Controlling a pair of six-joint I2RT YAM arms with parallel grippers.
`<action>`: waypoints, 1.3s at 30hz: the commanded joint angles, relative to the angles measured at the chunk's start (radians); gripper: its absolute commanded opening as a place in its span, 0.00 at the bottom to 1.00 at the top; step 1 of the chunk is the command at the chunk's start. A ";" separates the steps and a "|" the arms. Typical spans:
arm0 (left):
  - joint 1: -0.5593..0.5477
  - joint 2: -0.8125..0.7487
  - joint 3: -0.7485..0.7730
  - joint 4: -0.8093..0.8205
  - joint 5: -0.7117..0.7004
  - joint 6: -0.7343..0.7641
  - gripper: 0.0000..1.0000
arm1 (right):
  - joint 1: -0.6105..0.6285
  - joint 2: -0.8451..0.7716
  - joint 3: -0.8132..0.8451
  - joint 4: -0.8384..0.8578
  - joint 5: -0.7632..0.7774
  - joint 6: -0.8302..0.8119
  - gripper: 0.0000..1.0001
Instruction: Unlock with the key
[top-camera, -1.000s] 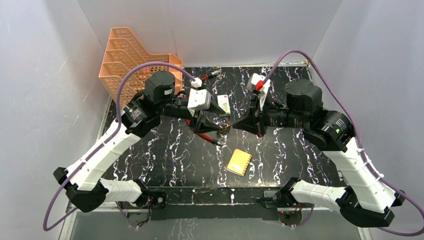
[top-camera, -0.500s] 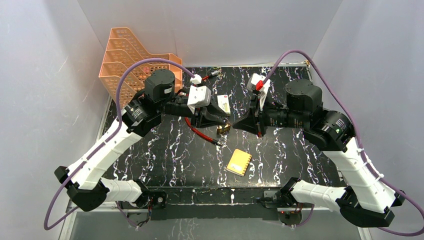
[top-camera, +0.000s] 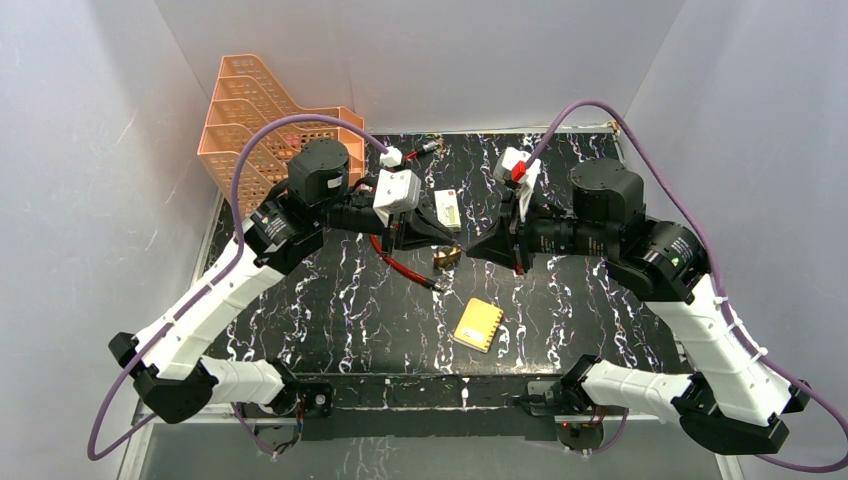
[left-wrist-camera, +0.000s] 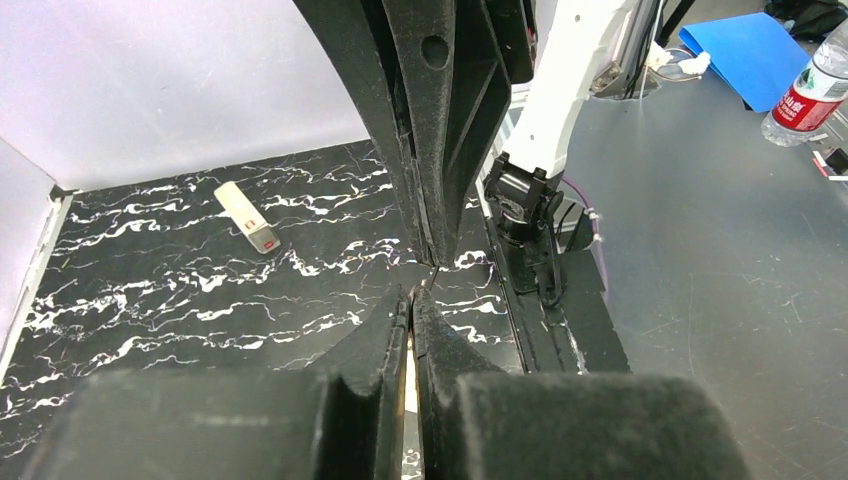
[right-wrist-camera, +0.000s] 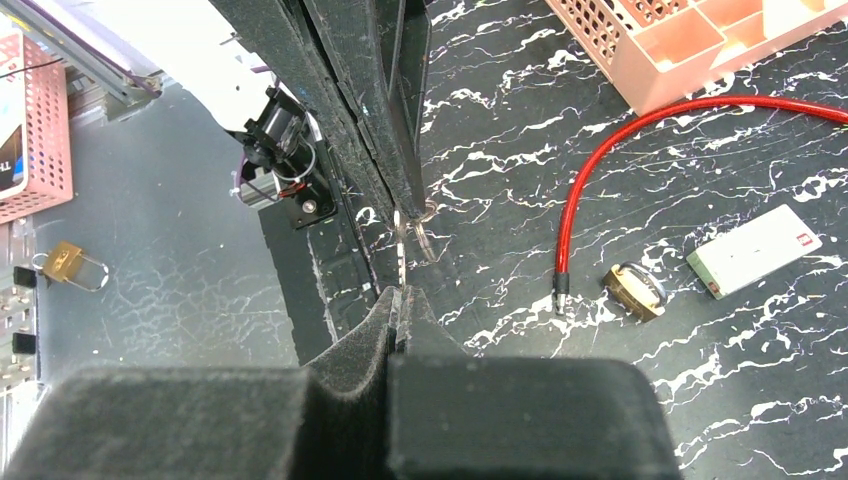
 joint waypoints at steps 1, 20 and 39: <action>-0.003 -0.036 -0.028 0.080 -0.016 -0.033 0.00 | 0.006 -0.016 0.023 0.064 -0.050 0.022 0.00; -0.003 -0.328 -0.439 0.646 -0.383 -0.356 0.00 | 0.006 -0.180 -0.209 0.470 -0.048 0.268 0.57; -0.003 -0.484 -0.767 1.258 -0.733 -0.869 0.00 | 0.006 -0.121 -0.490 1.261 0.076 0.593 0.59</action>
